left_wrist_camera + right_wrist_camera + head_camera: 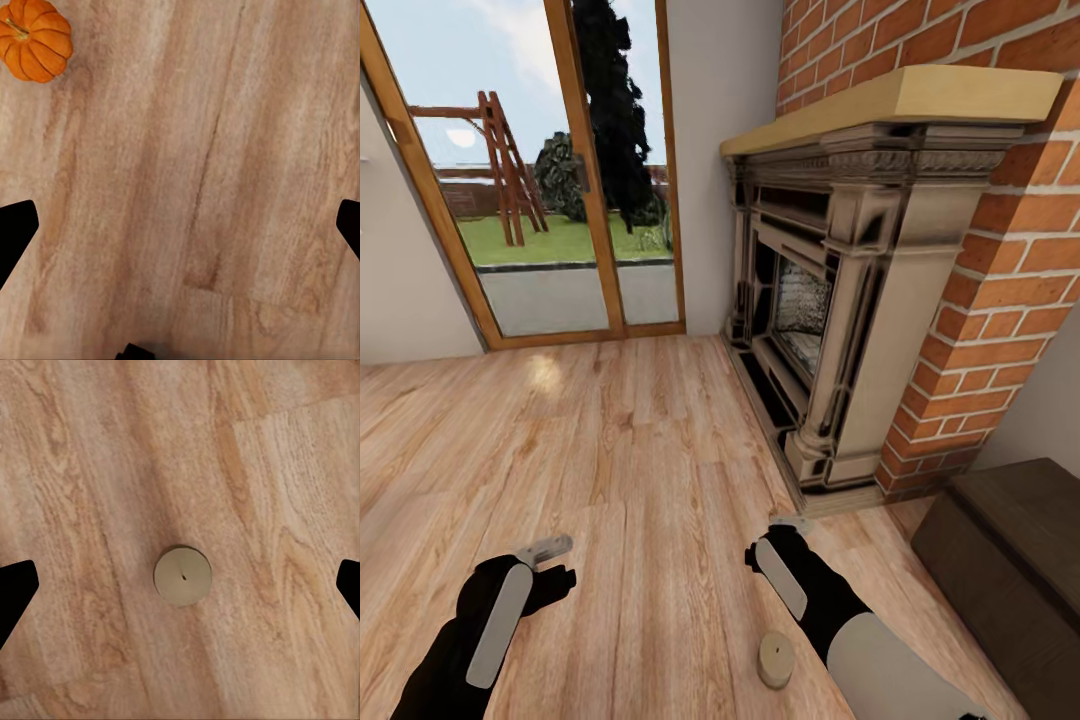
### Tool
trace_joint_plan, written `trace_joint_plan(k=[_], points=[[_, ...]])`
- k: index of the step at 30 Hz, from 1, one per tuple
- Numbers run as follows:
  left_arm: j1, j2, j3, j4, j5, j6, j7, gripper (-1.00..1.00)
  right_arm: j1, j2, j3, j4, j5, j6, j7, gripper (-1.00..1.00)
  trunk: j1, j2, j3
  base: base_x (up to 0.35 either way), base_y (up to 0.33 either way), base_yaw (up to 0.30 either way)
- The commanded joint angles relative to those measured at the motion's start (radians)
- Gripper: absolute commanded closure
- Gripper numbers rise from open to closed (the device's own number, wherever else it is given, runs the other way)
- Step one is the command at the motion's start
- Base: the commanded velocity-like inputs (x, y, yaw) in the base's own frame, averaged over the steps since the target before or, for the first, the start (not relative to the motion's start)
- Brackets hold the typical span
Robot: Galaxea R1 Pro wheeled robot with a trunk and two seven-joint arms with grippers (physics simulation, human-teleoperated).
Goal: Place each of the two pumpkins and all three candles from the living room inside a cabinet in the living room (use any cabinet), then make sure every cabinet is closed, and position the cauldron so it is next to a table in the living room.
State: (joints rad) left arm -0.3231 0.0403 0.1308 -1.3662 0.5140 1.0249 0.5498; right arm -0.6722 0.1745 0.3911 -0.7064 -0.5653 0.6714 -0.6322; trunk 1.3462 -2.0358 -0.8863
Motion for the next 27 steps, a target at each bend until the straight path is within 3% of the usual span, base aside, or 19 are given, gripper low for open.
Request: trace_joint_plan(k=[1,27], points=[[-0.001,0.001,0.0,-0.001,0.012,0.004,0.009,-1.0,-0.001,0.0,0.01,-0.001,-0.01,0.001,-0.01,-1.0,0.004,-0.008,-0.004,0.0,0.0,0.0],[-0.008,0.0,0.001,0.001,0.011,0.012,0.009,-1.0,-0.001,0.0,0.025,-0.008,-0.015,-0.008,-0.01,-1.0,0.103,-0.19,-0.086,0.0,0.0,0.0]])
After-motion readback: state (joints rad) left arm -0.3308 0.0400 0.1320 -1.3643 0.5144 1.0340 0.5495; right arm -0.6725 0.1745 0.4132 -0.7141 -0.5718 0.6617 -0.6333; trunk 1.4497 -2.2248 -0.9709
